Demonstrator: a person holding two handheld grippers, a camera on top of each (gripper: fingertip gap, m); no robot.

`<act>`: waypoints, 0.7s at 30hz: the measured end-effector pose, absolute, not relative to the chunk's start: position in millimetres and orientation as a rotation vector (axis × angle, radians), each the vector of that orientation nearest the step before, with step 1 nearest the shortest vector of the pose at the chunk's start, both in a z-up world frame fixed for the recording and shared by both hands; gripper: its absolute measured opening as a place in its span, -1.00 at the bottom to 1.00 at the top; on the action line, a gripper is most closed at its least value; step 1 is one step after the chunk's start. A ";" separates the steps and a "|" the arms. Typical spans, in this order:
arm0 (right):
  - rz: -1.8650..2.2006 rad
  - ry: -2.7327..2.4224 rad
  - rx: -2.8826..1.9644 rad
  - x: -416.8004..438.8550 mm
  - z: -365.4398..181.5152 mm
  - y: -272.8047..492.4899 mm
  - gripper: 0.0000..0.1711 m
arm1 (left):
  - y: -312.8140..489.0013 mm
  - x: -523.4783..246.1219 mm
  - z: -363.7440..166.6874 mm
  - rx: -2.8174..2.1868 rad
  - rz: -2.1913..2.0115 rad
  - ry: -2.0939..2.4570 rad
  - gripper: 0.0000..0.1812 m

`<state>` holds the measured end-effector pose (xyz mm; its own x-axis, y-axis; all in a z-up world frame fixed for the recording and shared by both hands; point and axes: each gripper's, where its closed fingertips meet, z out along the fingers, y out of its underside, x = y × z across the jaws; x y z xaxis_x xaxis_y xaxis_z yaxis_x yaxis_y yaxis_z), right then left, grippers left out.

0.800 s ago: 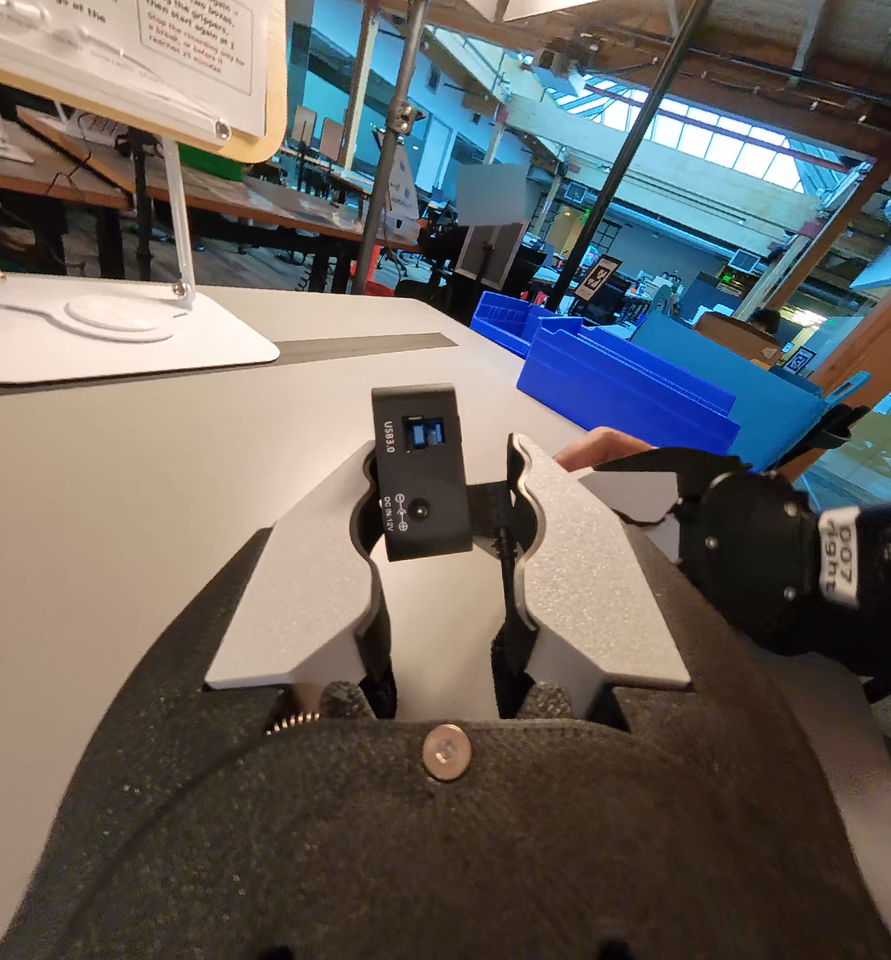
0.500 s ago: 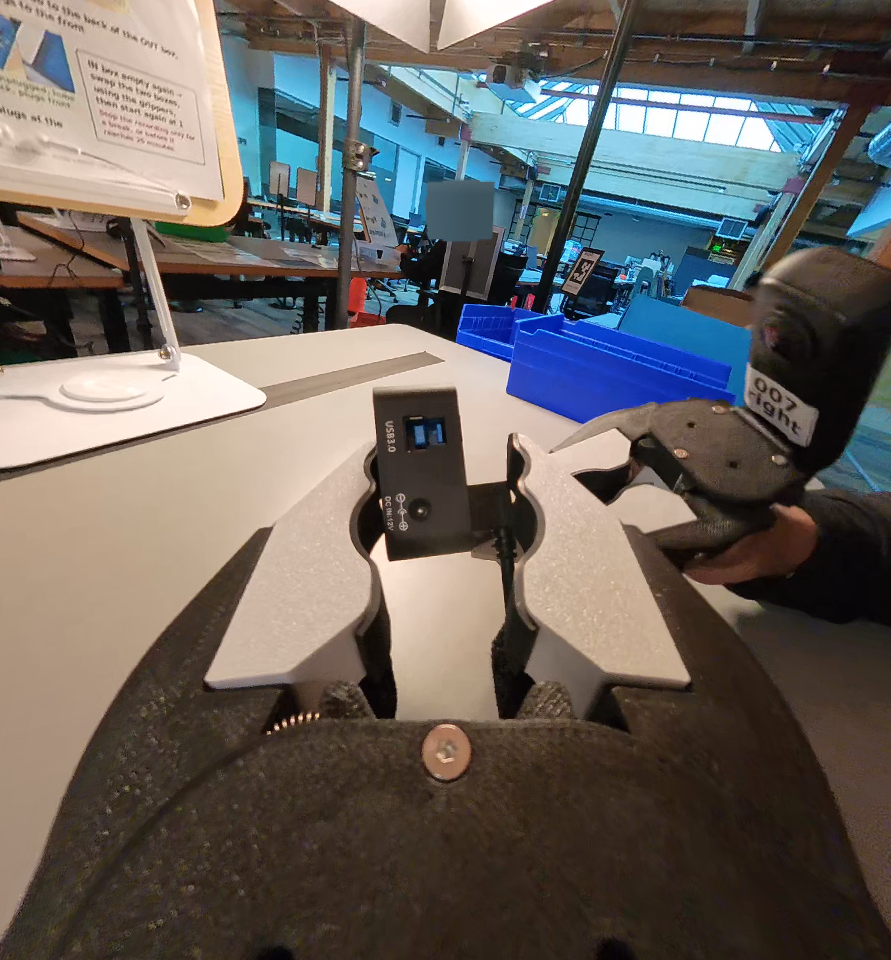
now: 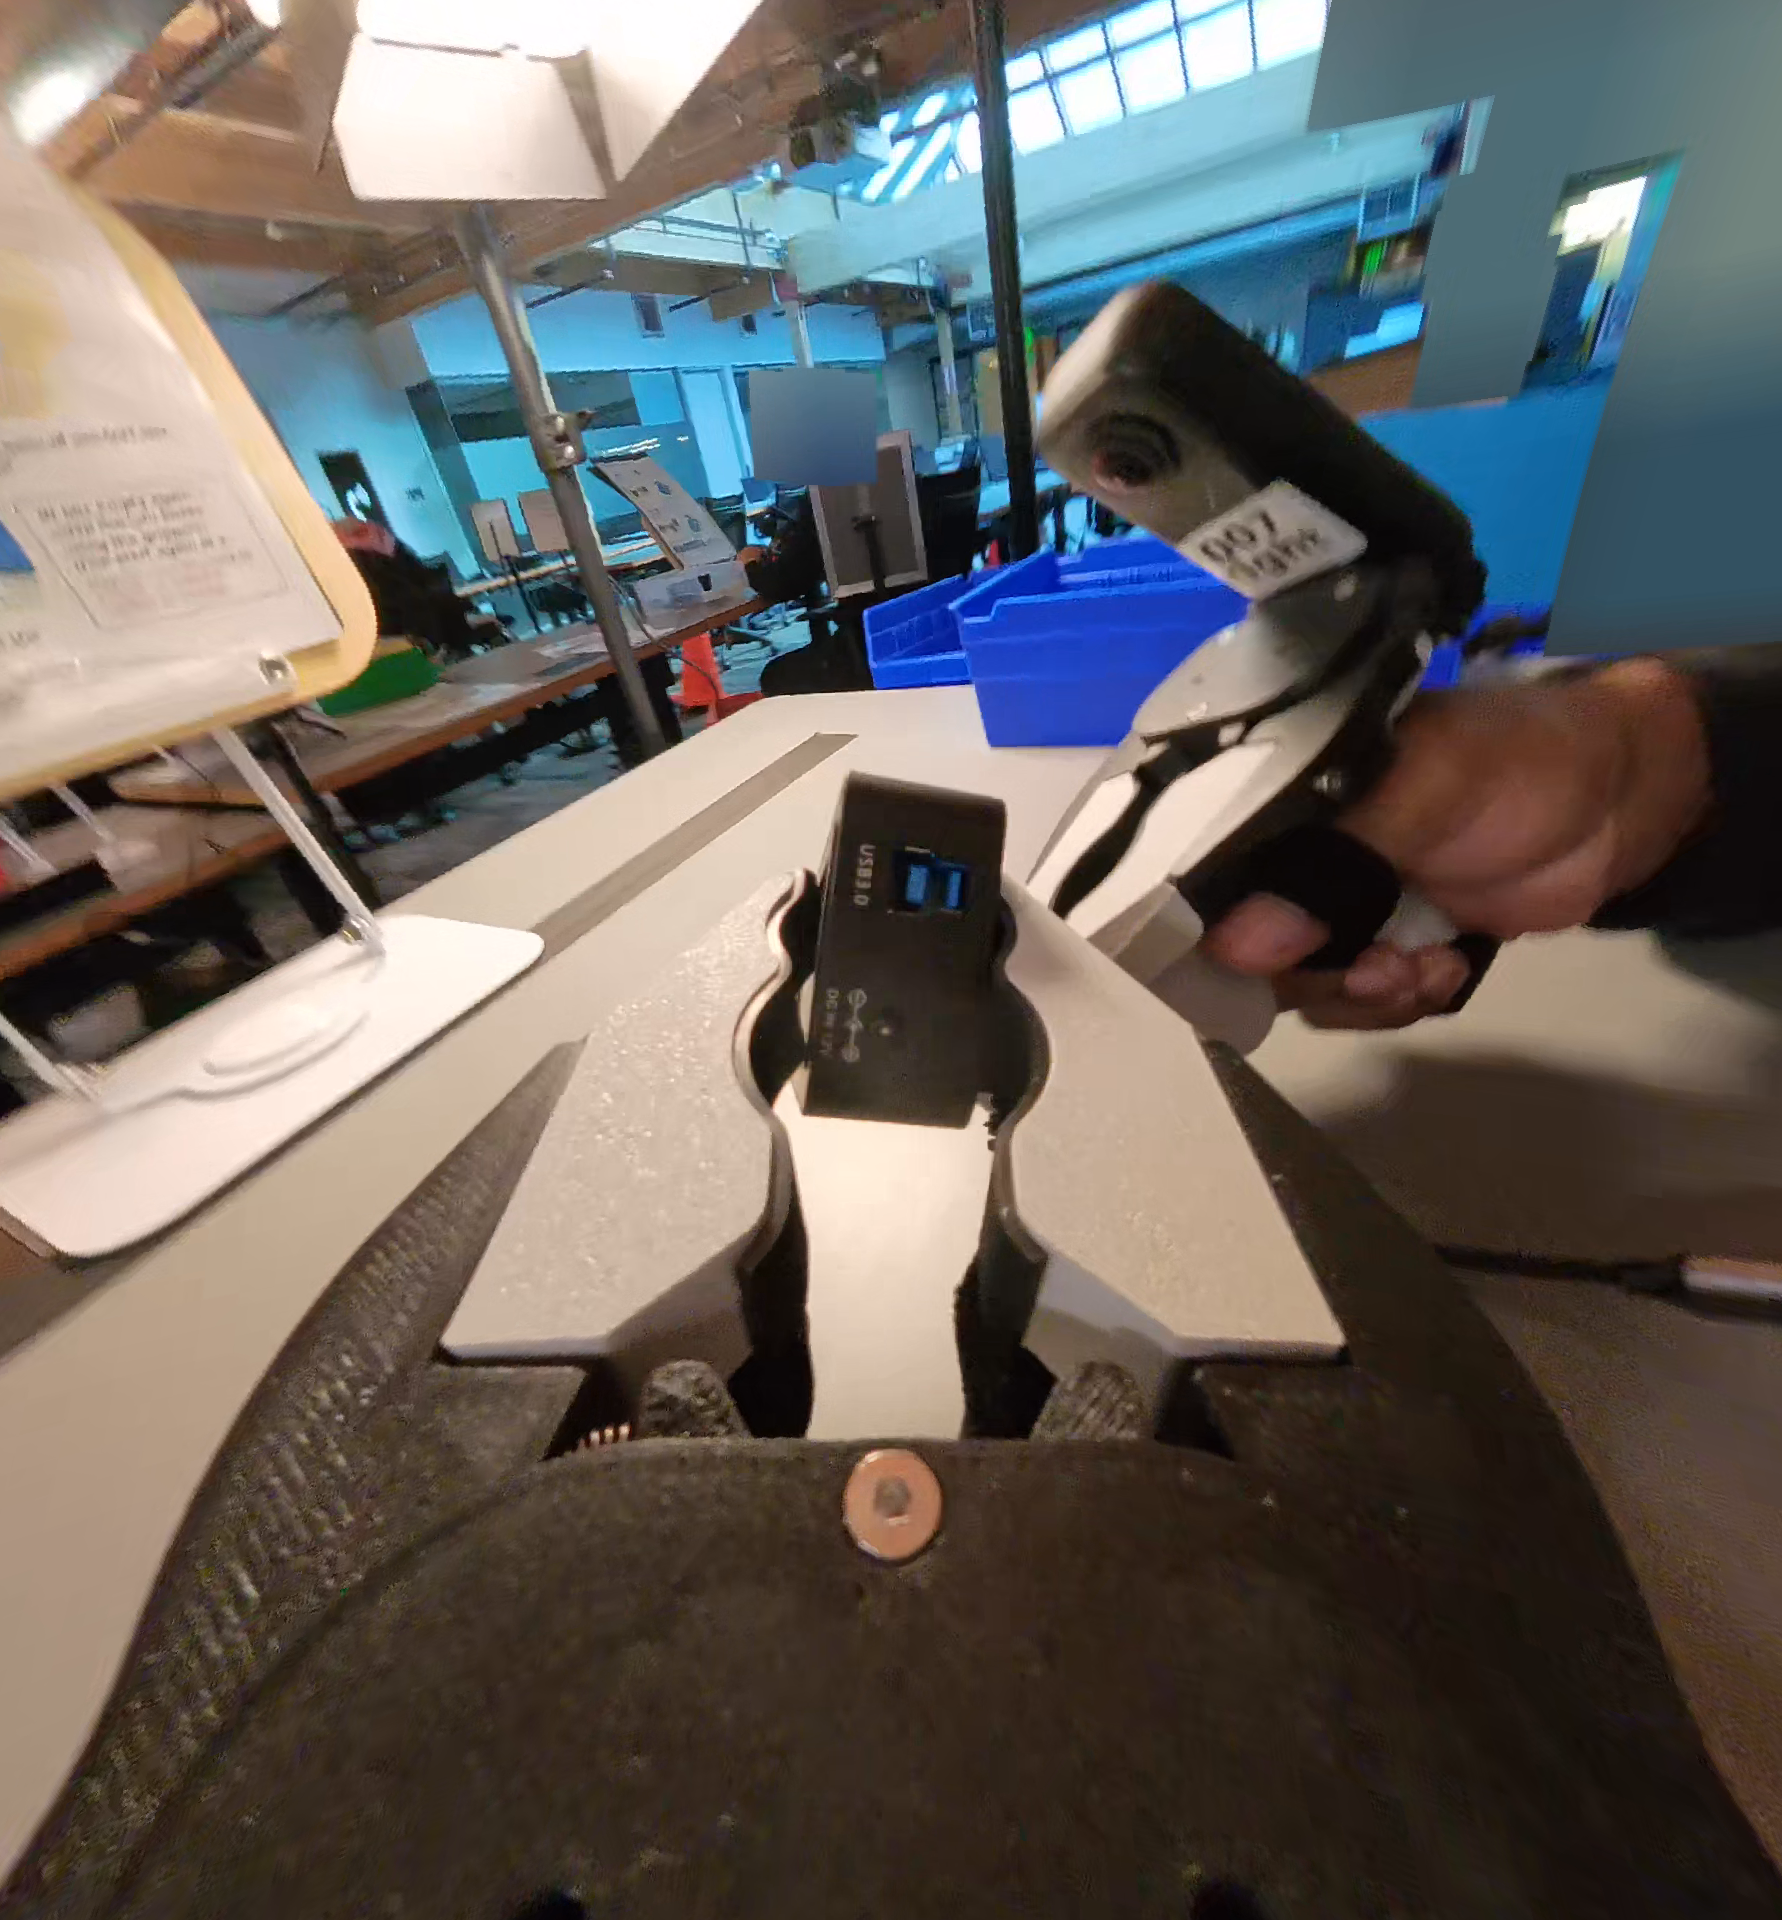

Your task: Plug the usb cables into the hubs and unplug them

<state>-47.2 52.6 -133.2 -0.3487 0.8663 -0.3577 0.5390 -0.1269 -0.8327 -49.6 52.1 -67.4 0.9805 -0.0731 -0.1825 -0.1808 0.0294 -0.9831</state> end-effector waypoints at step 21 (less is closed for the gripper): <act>1.448 -2.033 -1.691 -32.1 -152.4 52.3 -0.93 | 61.8 -39.4 -83.4 -1.631 0.018 0.224 -0.67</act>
